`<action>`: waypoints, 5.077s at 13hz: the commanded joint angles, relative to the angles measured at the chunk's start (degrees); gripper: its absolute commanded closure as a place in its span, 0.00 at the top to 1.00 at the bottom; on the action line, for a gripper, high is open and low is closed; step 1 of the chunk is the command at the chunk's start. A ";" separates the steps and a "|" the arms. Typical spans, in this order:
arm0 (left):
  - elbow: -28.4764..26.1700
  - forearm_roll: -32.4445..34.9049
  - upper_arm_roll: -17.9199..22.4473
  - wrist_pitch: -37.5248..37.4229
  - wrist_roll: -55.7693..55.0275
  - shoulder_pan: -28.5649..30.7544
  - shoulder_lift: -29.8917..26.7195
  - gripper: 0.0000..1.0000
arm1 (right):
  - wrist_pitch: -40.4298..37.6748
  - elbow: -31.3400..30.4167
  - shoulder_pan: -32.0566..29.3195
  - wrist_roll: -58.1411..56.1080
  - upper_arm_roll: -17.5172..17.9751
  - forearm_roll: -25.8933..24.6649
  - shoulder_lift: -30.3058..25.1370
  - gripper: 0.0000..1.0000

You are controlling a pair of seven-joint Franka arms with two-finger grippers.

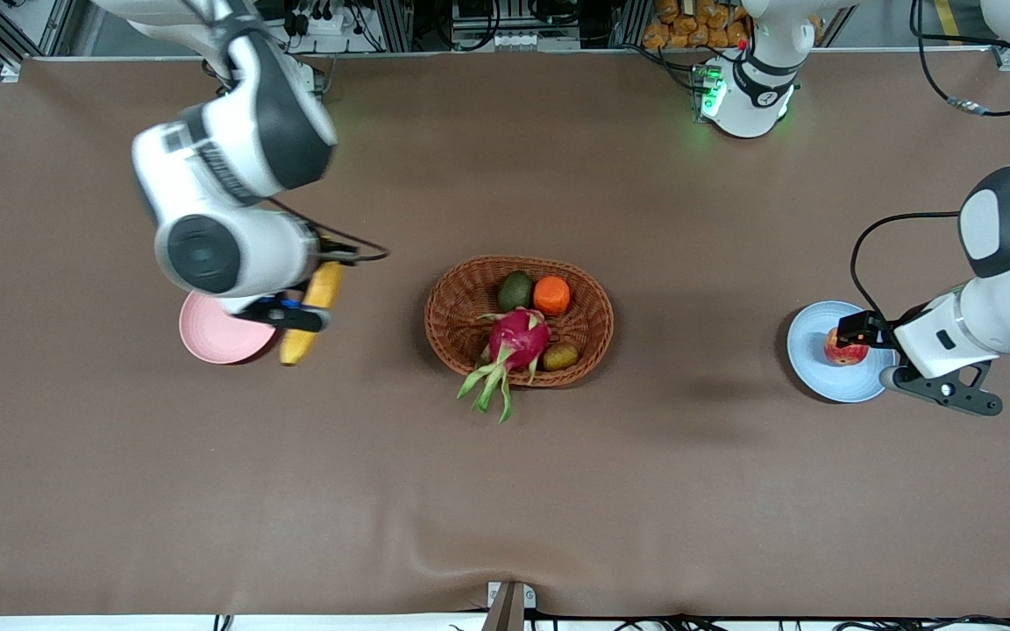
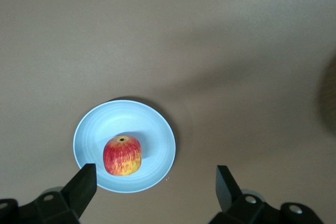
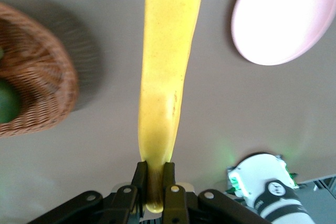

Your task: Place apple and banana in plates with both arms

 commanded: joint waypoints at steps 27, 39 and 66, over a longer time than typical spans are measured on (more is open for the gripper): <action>-2.45 -4.64 14.86 -16.08 -13.66 -12.94 -23.84 1.00 | 38.46 -43.54 -20.40 -32.31 0.78 -5.92 -6.69 0.24; -1.84 -3.94 14.16 -16.34 -15.94 -13.03 -23.67 1.00 | 4.29 -4.38 -23.48 -32.49 0.52 -6.19 -8.98 1.00; -0.17 -3.94 14.07 -16.78 -16.03 -13.29 -21.73 1.00 | 8.75 -3.28 -25.59 -33.98 4.30 -10.76 -22.33 1.00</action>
